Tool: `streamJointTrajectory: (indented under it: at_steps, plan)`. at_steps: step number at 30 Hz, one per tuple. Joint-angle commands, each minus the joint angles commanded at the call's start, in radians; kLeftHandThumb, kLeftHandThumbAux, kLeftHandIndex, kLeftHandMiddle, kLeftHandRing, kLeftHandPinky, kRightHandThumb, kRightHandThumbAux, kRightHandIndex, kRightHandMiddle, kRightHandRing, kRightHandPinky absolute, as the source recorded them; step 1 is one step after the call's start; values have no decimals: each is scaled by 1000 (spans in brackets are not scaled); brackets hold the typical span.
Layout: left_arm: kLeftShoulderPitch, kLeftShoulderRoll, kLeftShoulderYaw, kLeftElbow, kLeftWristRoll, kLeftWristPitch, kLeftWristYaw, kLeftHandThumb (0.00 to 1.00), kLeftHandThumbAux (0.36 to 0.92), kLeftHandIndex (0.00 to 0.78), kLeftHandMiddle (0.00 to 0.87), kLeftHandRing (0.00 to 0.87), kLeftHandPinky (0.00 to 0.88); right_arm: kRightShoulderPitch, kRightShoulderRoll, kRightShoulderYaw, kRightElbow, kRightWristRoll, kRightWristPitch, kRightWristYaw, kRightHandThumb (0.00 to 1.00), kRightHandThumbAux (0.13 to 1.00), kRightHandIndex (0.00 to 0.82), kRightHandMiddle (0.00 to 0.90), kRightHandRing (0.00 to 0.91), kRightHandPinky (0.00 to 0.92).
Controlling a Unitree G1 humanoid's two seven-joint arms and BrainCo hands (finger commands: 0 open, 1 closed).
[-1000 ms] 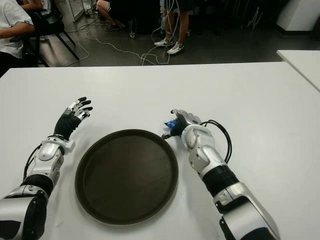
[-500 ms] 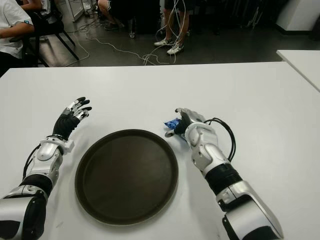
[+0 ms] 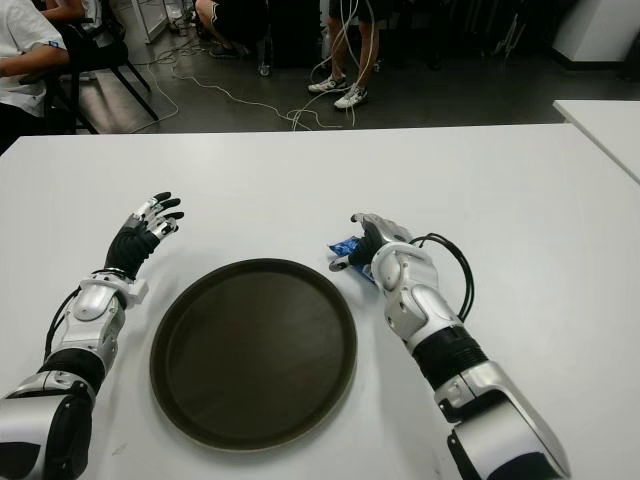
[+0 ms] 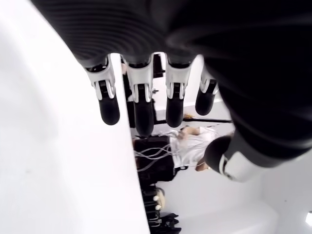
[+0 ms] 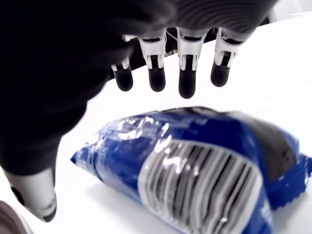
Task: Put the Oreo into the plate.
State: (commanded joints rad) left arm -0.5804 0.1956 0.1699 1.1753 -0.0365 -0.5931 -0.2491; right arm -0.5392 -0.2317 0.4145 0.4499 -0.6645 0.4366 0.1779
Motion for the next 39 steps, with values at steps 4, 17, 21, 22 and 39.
streamJointTrajectory:
  at_steps: [4,17,21,22,39]
  plan:
    - [2,-4,6,-3,-8,7,1,171,607,82,151,148,151,10,-5,1,-12,-2,1,-4,0,681,87,94,95,102]
    - [4,-7,8,-6,-19,17,3,171,617,77,146,143,133,53,-30,6,-89,-14,29,5,0,700,88,91,89,90]
    - [7,-6,4,-8,-14,10,9,168,606,78,147,143,139,60,-34,11,-100,-19,42,8,0,693,87,95,91,93]
    - [8,-6,2,-9,-11,7,13,167,604,78,147,143,140,62,-37,13,-104,-22,45,12,0,690,88,98,93,96]
    - [17,-4,-9,-18,0,2,43,143,614,82,156,147,146,98,-51,21,-157,-27,64,18,0,676,89,109,101,95]
